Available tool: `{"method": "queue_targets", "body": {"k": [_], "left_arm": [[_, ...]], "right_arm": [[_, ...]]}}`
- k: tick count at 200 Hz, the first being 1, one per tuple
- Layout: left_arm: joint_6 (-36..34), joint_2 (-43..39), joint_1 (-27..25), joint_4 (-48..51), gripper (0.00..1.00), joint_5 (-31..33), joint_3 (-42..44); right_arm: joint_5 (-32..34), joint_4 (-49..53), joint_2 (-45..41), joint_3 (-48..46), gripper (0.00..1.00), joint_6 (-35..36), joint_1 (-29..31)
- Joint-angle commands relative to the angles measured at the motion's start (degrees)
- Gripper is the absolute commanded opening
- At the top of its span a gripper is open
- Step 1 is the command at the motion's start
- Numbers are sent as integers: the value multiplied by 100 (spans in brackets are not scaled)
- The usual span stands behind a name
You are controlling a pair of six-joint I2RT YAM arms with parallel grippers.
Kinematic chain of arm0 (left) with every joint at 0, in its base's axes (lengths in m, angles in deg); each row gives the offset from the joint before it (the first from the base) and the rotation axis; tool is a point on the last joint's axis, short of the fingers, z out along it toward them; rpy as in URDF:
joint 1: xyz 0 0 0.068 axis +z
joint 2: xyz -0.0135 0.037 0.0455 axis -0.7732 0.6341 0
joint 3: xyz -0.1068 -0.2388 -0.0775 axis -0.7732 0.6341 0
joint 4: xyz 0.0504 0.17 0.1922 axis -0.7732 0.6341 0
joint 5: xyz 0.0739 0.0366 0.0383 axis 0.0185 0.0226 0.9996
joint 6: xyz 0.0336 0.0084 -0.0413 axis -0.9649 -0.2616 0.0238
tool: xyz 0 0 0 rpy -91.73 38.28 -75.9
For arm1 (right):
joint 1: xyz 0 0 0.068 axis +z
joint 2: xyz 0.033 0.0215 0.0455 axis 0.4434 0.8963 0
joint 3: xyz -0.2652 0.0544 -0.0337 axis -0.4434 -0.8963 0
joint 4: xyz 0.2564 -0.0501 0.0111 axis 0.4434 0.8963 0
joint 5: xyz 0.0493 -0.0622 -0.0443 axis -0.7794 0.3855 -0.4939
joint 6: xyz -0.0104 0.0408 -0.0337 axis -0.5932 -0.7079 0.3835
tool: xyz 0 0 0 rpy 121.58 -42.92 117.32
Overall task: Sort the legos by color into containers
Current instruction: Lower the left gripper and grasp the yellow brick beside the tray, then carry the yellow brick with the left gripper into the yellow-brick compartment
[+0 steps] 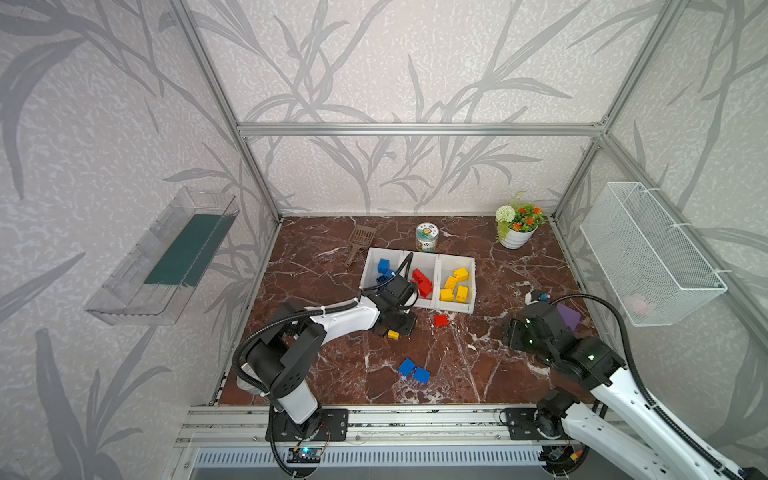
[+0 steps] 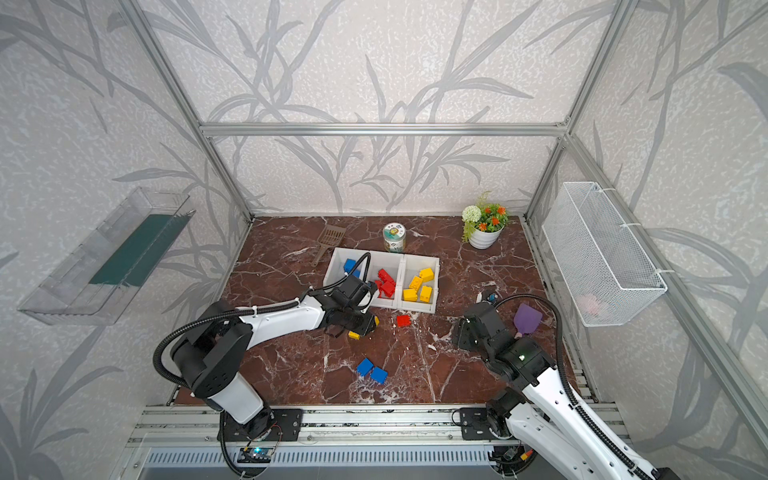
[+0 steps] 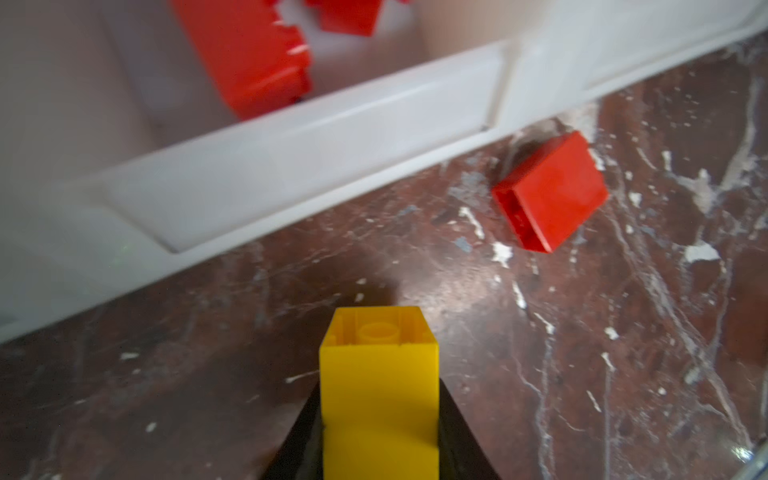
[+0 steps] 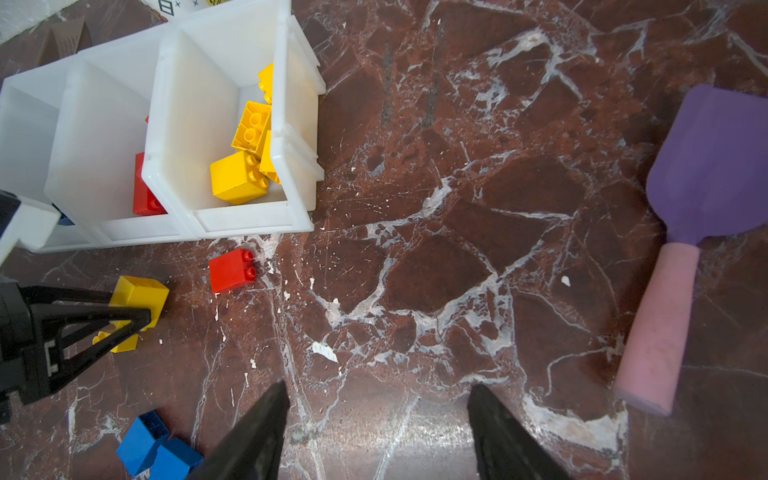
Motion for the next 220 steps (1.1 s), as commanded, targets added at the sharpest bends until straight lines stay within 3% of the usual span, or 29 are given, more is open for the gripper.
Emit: {"method": "queue_targets", "body": {"k": [1, 61, 141, 169, 203, 220], "left_arm": [[33, -143, -184, 109, 23, -185, -558], [-326, 801, -195, 702, 23, 15, -2726], [-260, 2763, -190, 1463, 24, 1581, -5165], [-28, 3227, -189, 1568, 31, 1944, -5793], [67, 3496, -205, 1779, 52, 2201, -6281], [174, 3452, -207, 1764, 55, 2297, -6275]], "right_arm": [[158, 222, -110, -49, 69, -13, 20], [-126, 29, -193, 8, 69, 67, 23], [-569, 5, -204, -117, 68, 269, 35], [-794, -81, -169, -258, 68, 341, 29], [-1084, -149, -109, -224, 69, 374, 23], [-1134, 21, -64, -76, 69, 461, 25]]}}
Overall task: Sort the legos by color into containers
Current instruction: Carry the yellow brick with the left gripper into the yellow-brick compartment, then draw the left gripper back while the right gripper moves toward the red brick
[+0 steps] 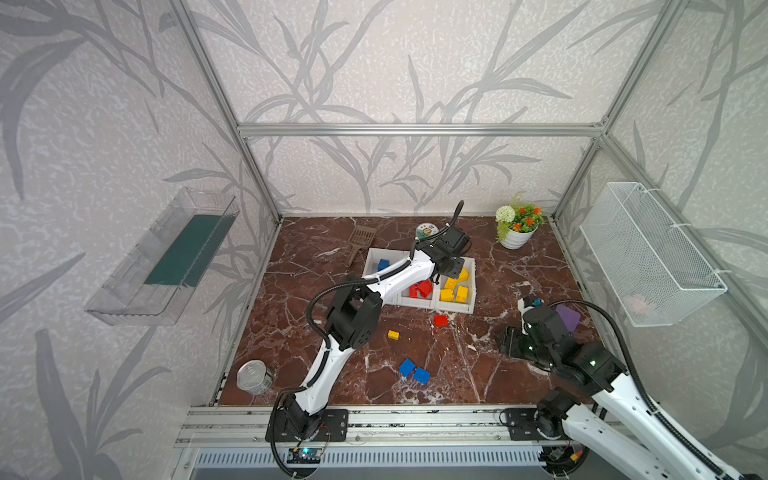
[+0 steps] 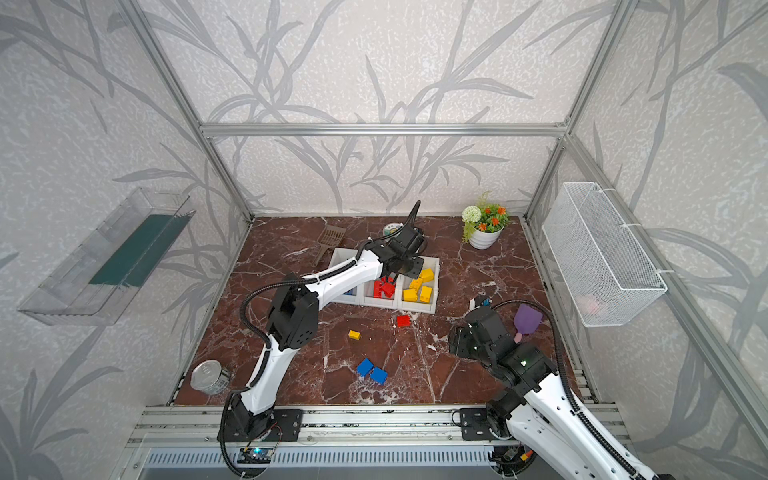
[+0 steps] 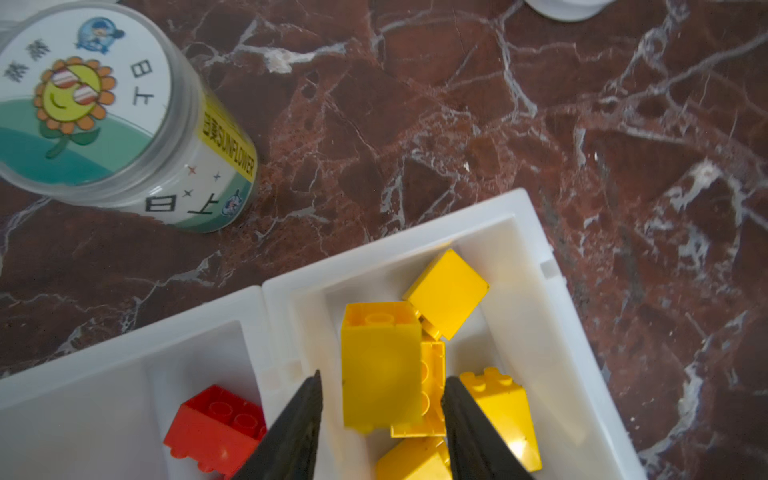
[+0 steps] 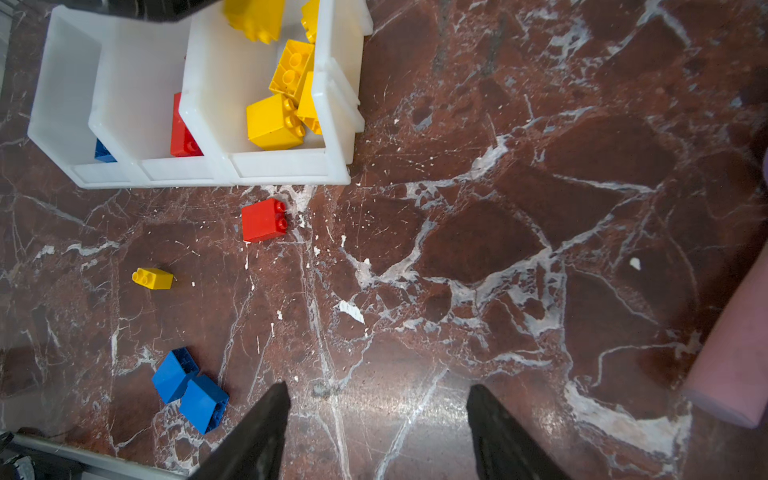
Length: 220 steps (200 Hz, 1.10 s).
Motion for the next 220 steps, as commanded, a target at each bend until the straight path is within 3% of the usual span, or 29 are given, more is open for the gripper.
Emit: {"method": "queue_targets", "body": {"k": [1, 54, 109, 132, 146, 175, 220], "left_arm": [[192, -30, -2, 273, 55, 383, -191], [609, -705, -3, -257, 56, 233, 542], [458, -2522, 40, -1404, 59, 149, 2856], [266, -3461, 192, -1061, 61, -7, 3668], [370, -4122, 243, -772, 62, 265, 4219], [333, -5460, 415, -1031, 67, 272, 5548], [754, -6610, 689, -1226, 69, 464, 6639]], "right_arm": [[-196, 106, 62, 165, 69, 163, 18], [-187, 966, -152, 585, 70, 433, 21], [-28, 488, -223, 298, 70, 363, 27], [57, -179, 251, 87, 70, 315, 29], [167, -496, 632, 20, 70, 285, 44], [433, -1074, 1457, 67, 70, 54, 240], [384, -1554, 2839, 659, 71, 211, 856]]}}
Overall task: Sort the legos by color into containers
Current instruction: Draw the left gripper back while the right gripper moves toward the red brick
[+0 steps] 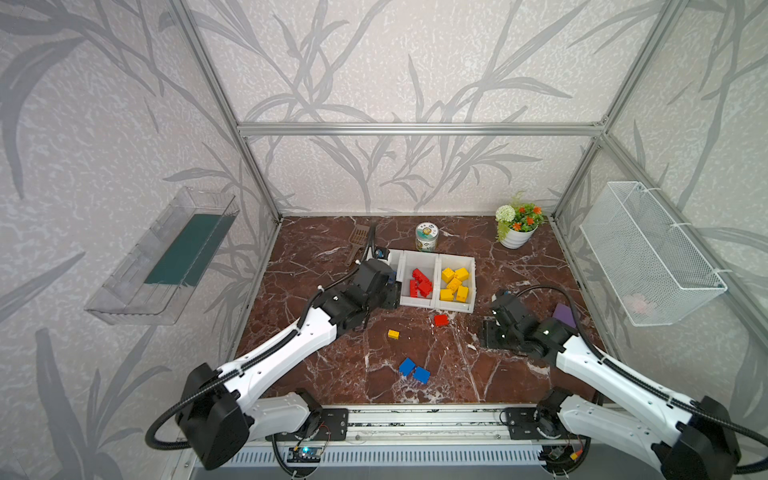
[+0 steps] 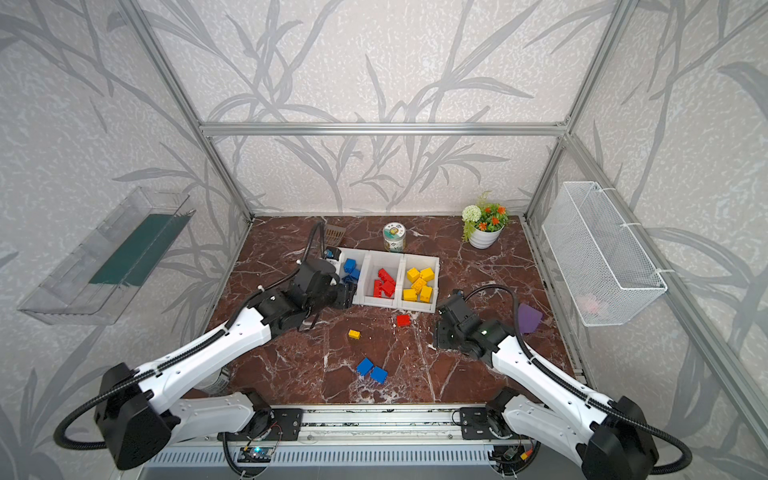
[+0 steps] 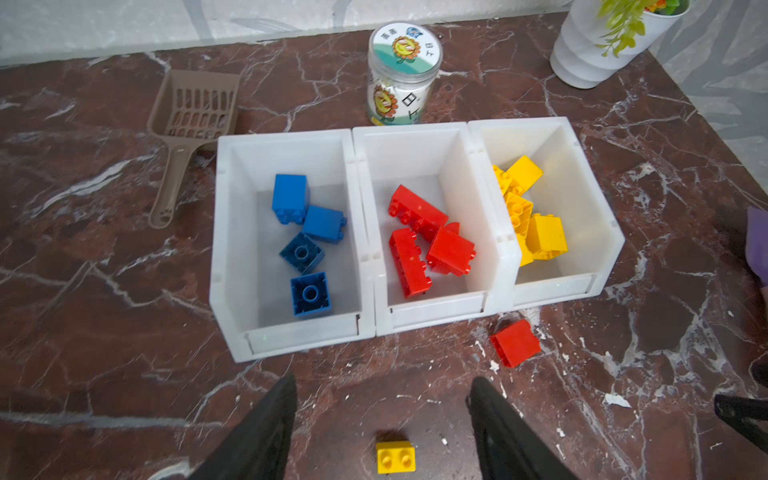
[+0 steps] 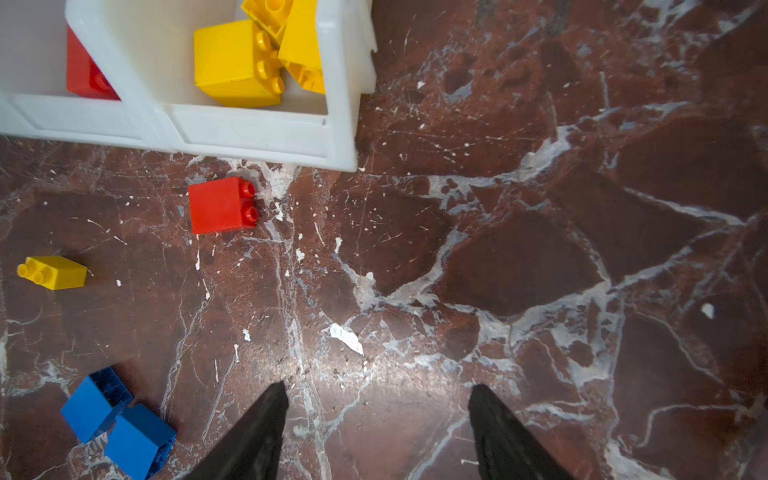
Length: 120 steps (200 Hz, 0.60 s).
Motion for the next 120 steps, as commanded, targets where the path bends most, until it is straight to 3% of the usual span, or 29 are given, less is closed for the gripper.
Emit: {"method": "queue_targets", "body": {"k": [1, 42, 79, 120], "left_arm": [[275, -364, 106, -127, 69, 200, 399], [441, -793, 278, -65, 70, 129, 801], [433, -1059, 294, 130, 70, 167, 916], [402, -1321, 305, 160, 71, 202, 1020]], "right_arm": [[61, -499, 549, 440, 71, 68, 253], [455, -997, 1803, 901, 72, 436, 815], [639, -1899, 2531, 976, 72, 302, 964], [1068, -2111, 3132, 1247, 71, 364, 1080]]}}
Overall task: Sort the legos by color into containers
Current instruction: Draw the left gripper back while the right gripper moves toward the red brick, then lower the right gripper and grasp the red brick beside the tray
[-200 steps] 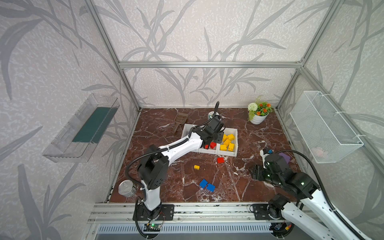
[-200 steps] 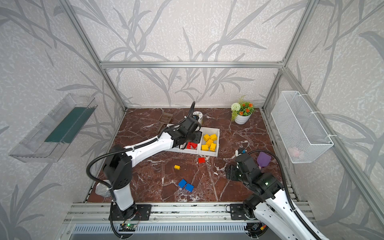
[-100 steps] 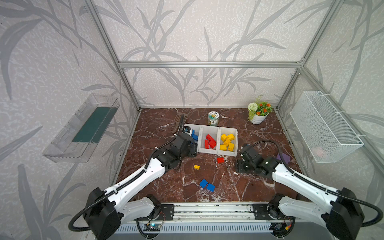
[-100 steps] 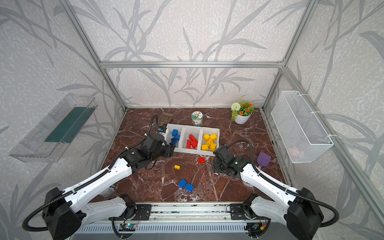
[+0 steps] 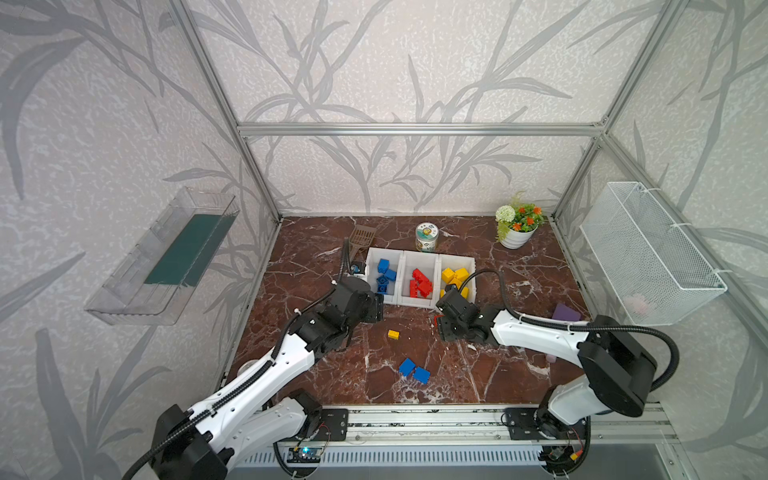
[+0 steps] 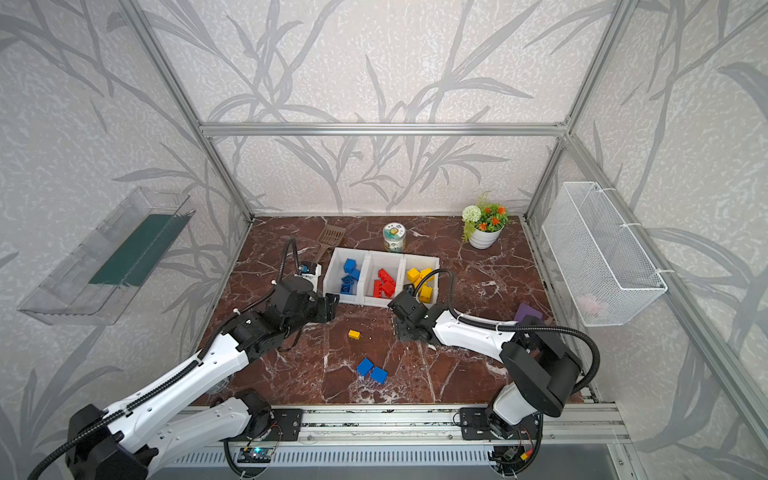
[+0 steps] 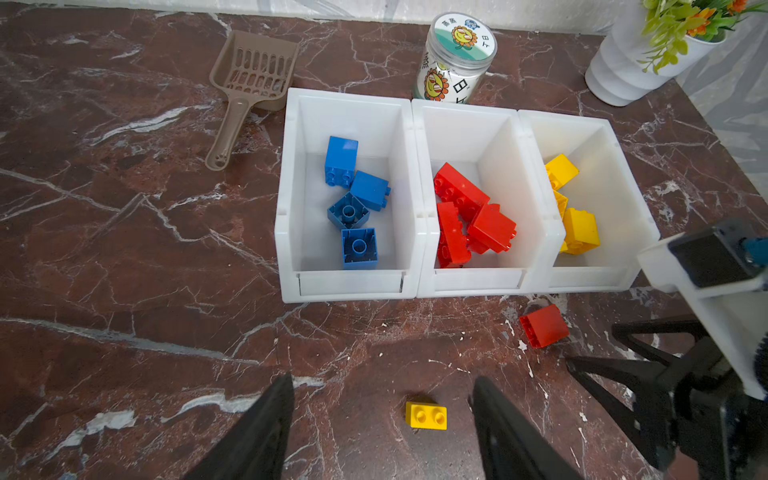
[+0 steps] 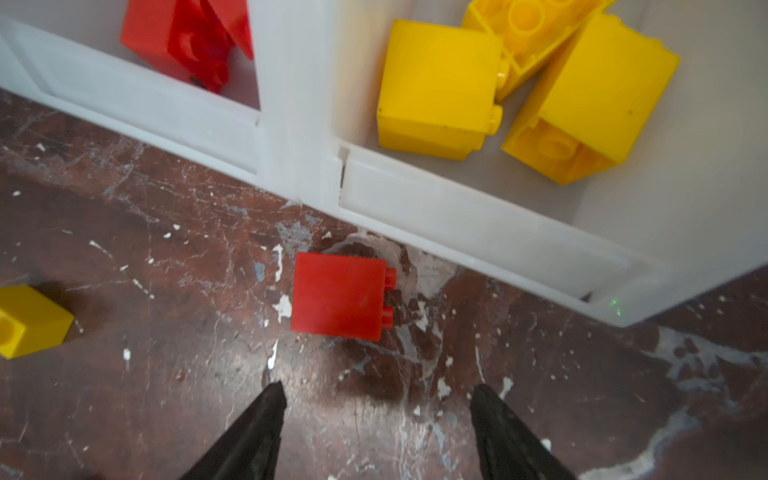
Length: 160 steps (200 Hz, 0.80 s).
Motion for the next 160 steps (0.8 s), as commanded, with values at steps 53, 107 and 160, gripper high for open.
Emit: {"method": "queue_targets", "body": {"k": [53, 107, 160], "left_arm": [[136, -516, 28, 149, 71, 239, 265], [124, -503, 25, 90, 71, 215, 249], [210, -538, 30, 2, 71, 131, 323]], "right_arm": [[388, -560, 700, 303, 67, -76, 88], [488, -669, 793, 268, 55, -138, 104], [568, -675, 1052, 248, 42, -120, 155]]}}
